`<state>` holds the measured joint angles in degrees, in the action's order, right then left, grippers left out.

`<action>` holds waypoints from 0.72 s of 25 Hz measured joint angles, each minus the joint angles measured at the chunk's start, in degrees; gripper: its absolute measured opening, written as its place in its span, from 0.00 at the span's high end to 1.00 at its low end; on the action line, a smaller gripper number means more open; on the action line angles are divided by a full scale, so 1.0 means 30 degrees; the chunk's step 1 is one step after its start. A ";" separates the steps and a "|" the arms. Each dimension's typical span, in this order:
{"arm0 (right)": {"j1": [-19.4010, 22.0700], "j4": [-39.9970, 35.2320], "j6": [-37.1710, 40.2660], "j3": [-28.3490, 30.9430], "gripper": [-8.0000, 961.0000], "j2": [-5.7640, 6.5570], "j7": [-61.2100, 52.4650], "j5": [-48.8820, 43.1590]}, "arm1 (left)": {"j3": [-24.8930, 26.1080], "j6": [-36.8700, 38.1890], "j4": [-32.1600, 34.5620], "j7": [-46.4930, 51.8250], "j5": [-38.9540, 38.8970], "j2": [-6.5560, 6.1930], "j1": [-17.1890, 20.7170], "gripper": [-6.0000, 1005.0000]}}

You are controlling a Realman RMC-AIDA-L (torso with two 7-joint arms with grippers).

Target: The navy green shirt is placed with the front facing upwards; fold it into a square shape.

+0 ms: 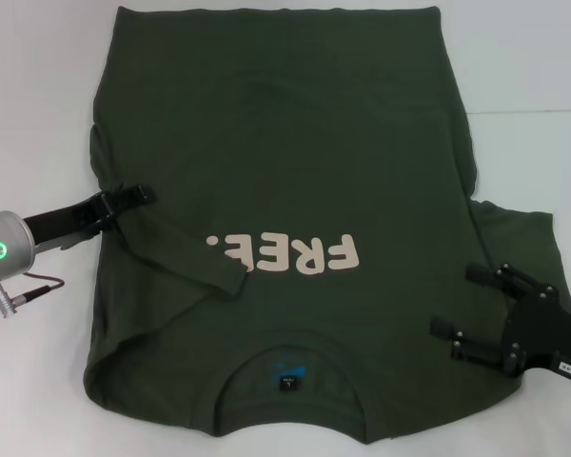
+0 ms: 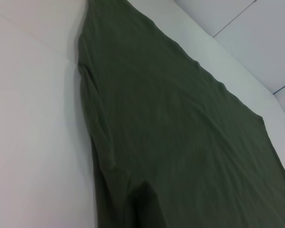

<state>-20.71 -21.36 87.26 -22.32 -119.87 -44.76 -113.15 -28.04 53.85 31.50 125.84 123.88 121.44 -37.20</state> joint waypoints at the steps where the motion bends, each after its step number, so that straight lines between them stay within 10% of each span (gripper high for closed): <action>1: -0.0011 0.0000 0.0000 0.0000 0.02 0.0000 -0.0006 0.0002 | 0.0002 -0.0014 0.0001 -0.0131 -0.0012 0.0005 0.0003 0.11; 9: -0.0015 0.0000 0.0028 0.0000 0.02 0.0009 -0.0021 0.0210 | 0.0000 -0.0481 -0.0002 -0.0760 -0.0144 0.0072 -0.0066 0.12; 18: -0.0081 -0.0046 0.0037 0.0000 0.02 0.0028 -0.0117 0.0221 | -0.1047 -0.1387 -0.0018 -0.0891 0.0023 0.0294 -0.0163 0.37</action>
<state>-20.95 -21.50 87.37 -22.32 -119.79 -45.12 -112.48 -31.18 49.69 31.44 123.17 123.95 122.32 -37.68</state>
